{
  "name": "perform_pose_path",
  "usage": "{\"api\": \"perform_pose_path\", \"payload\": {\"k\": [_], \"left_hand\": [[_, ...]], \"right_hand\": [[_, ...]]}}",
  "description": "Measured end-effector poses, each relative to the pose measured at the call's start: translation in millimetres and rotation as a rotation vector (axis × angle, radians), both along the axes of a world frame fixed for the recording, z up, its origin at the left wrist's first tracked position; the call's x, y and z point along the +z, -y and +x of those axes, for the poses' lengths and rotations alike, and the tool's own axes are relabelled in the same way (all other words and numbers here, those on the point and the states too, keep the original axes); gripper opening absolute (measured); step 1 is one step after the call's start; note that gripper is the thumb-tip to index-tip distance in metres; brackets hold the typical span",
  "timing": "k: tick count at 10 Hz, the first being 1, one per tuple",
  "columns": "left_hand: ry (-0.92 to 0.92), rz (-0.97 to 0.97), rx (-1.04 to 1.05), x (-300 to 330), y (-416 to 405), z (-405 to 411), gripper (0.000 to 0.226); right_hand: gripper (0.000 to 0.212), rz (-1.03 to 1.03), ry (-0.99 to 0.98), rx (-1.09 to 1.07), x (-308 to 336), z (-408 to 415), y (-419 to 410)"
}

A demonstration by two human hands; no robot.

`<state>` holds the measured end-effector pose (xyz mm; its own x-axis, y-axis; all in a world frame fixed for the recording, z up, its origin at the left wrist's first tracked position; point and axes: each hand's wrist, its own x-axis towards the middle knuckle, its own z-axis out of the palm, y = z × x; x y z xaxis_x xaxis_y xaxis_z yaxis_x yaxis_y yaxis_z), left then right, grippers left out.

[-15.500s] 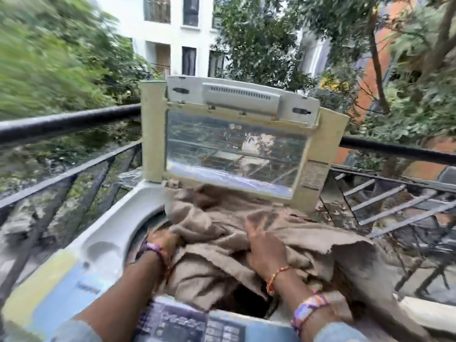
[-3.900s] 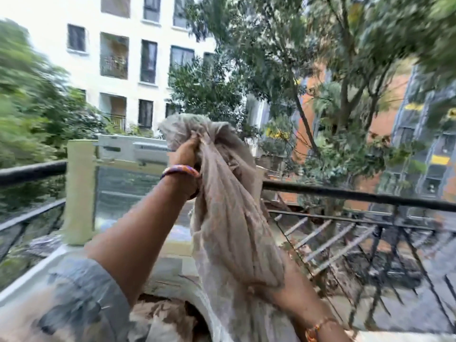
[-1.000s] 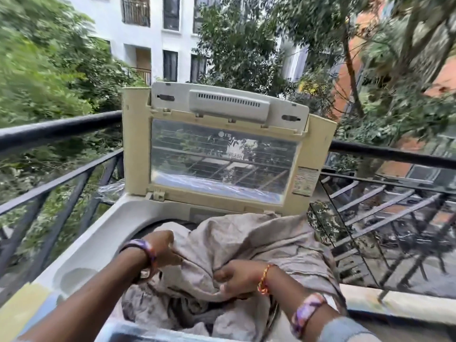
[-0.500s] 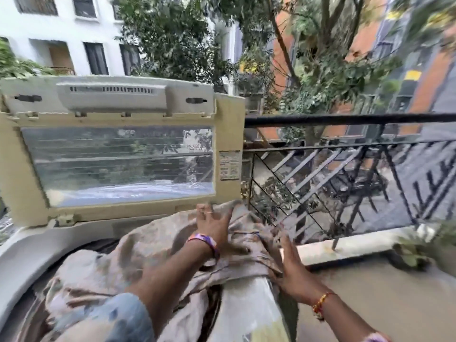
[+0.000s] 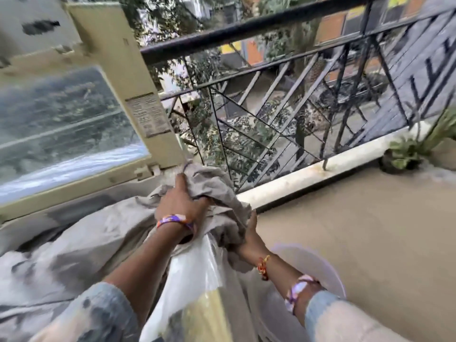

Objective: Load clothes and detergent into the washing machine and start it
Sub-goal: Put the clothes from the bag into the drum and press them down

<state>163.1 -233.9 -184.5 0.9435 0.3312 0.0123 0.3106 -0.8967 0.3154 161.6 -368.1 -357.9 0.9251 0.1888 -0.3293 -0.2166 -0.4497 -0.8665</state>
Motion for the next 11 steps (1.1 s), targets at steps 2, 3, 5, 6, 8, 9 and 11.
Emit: {"api": "perform_pose_path", "payload": {"k": [2, 3, 5, 6, 8, 9, 11], "left_hand": [[0.083, -0.117, -0.117, 20, -15, -14, 0.044], [0.106, -0.593, -0.201, 36, -44, -37, 0.013], [0.445, -1.024, -0.072, 70, -118, -97, 0.024], [0.431, -1.108, 0.001, 76, -167, -128, 0.043], [0.166, -0.525, 0.286, 50, -241, -162, 0.054], [0.011, -0.156, 0.199, 42, -261, -163, 0.097], [-0.632, -0.056, 0.084, 32, -247, -142, 0.081]], "right_hand": [[0.097, -0.016, 0.075, -0.051, 66, 28, -6], [0.055, 0.020, 0.238, -0.106, 104, 35, -14], [0.035, 0.211, 0.706, -0.023, 219, 11, -76], [0.027, 0.349, 0.828, 0.108, 244, -10, -132], [0.039, -0.093, 0.535, 0.626, 203, -42, -236], [0.051, -0.327, 0.461, 0.727, 170, -56, -258], [0.051, -0.597, 0.227, 0.865, 113, -63, -281]]}}
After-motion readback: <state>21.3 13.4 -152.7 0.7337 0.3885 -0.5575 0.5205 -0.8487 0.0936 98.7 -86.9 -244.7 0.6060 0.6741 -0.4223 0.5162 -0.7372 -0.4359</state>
